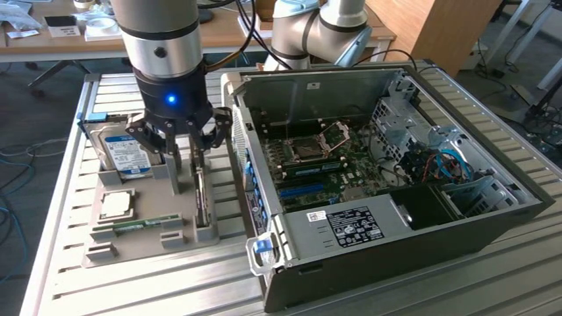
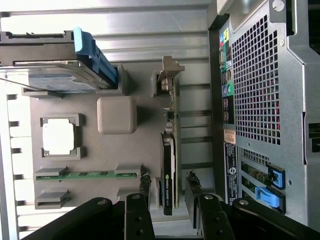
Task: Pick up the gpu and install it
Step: 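Pick up the gpu and move the gpu toward the slot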
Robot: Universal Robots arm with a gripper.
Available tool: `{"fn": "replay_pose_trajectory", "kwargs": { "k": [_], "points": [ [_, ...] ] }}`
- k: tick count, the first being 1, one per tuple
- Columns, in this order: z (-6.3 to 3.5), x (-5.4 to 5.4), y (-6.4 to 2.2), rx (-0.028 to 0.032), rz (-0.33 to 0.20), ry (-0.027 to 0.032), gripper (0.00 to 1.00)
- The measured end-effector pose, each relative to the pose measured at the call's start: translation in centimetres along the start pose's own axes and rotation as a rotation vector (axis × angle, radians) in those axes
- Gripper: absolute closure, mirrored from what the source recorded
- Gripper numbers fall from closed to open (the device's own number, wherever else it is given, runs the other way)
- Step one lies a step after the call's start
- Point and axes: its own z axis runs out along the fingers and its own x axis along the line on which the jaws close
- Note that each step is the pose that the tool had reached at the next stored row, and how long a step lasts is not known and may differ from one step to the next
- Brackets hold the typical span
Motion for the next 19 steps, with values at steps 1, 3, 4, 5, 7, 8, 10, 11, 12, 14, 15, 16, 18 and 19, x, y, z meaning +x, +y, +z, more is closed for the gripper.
{"fn": "replay_pose_trajectory", "kwargs": {
  "k": [1,3,4,5,7,8,10,11,12,14,15,16,18,19],
  "points": [
    [0.04,0.0,0.0,0.0,0.0,0.0001,0.58],
    [0.28,0.0,-0.01,-0.0001,0.0,0.0,0.58],
    [0.43,0.0,-0.02,0.0,0.0,0.0001,0.58],
    [0.59,0.0,-0.02,0.0,0.0,0.0001,0.58],
    [0.94,0.0,-0.04,0.0,0.0,0.0001,0.58],
    [1.11,0.0,-0.05,0.0,0.0,0.0001,0.58],
    [1.33,0.0,-0.06,-0.0001,0.0,0.0,0.58],
    [1.32,0.0,-0.06,0.0001,0.0,0.0001,0.58],
    [1.33,0.0,-0.06,0.0001,0.0,0.0002,0.58],
    [1.38,-0.2,-0.05,-0.0001,0.0,-0.0001,0.58],
    [1.39,-0.2,-0.04,-0.0002,0.0,-0.0001,0.58],
    [1.42,-0.2,-0.04,-0.0002,0.0,-0.0001,0.58],
    [1.53,-0.3,-0.04,-0.0001,0.0,0.0,0.58],
    [1.64,-0.3,-0.04,-0.0001,0.0,-0.0001,0.58]
  ]
}}
